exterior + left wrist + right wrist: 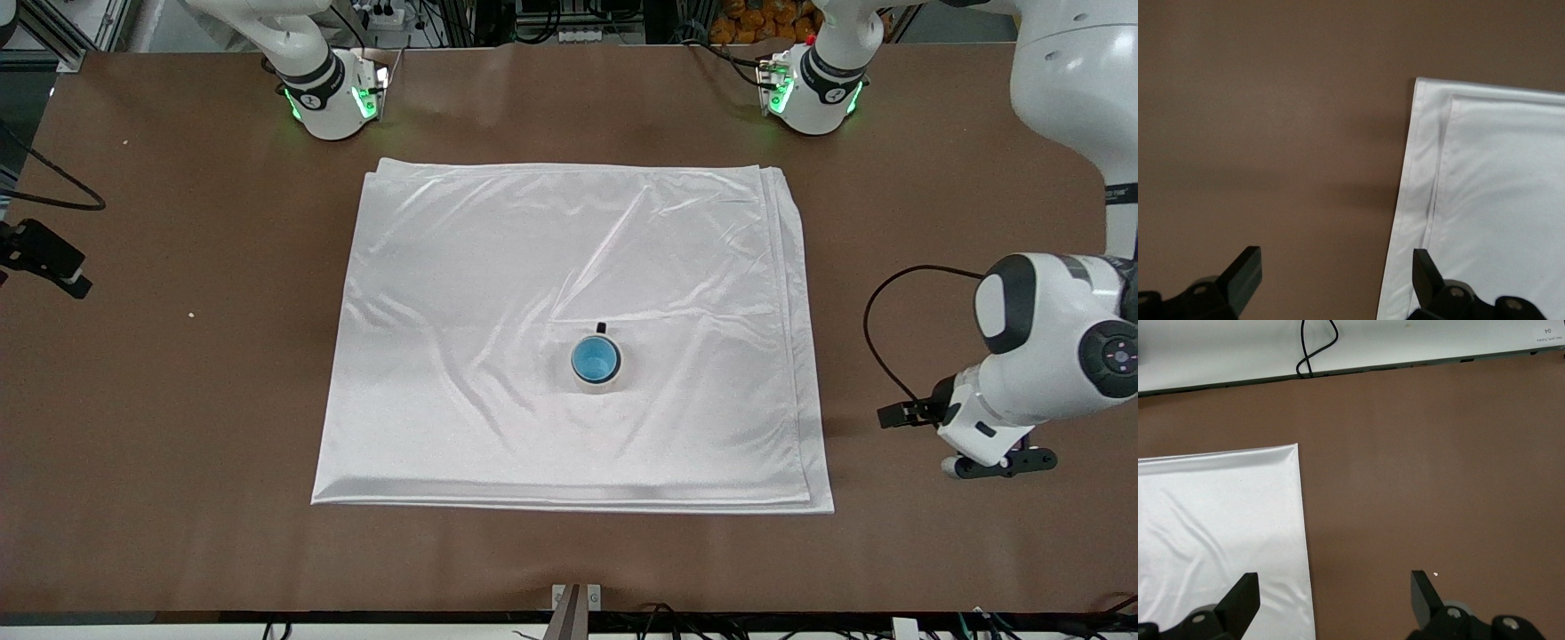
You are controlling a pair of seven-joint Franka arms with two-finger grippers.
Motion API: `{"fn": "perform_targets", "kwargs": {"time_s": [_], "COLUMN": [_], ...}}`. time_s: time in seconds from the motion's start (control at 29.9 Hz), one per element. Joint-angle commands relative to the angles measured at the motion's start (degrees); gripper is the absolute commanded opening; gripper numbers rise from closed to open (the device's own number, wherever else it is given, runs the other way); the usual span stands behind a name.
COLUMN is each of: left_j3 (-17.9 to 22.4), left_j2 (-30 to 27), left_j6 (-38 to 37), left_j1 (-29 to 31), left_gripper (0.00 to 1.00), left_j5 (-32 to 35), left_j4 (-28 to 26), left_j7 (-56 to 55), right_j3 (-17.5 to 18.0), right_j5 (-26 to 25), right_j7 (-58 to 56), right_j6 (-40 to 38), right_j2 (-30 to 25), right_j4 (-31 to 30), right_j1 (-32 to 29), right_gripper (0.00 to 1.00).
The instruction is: Place blue cup into white mug on cloth
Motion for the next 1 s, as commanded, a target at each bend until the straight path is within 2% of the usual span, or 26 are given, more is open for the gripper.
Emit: {"fn": "perform_targets", "kwargs": {"time_s": [0.0,0.2,0.43,0.6,0.77,0.97], "left_j3": [-0.21,0.23,5.32,6.39,6.39,7.61], "left_j2": [-7.09,-14.91,-23.35,-27.39,-31.08,-32.06], "left_j6": [-8.12,-14.02,-15.96,-20.96,-22.81,-25.8], "left_j1": [0.52,0.52,-4.57,-5.89,-5.89,-5.98], "left_gripper": [1.0,1.0,1.0,1.0,1.0,1.0], "left_j5": [-3.34,-3.6,-6.15,-6.5,-6.59,-7.91], "left_j4": [-1.68,-4.31,-8.27,-8.1,-8.1,-7.66], "left_j7": [3.7,3.87,3.0,3.08,3.52,3.17], "right_j3": [0.39,0.38,0.21,0.3,0.39,0.56], "right_j5": [0.71,0.36,0.45,0.8,0.89,0.89], "right_j7": [0.11,-0.33,-0.5,-0.5,-0.42,-0.5], "right_j6": [-0.85,-0.85,-0.85,-0.77,-0.77,-0.77], "right_j2": [-0.1,-0.1,-0.1,0.33,0.6,0.95], "right_j4": [0.43,0.52,0.61,0.61,0.52,0.43], "right_j1": [-0.41,-0.41,-0.67,-0.58,-0.23,0.03], "right_gripper": [1.0,1.0,1.0,1.0,1.0,1.0]}}
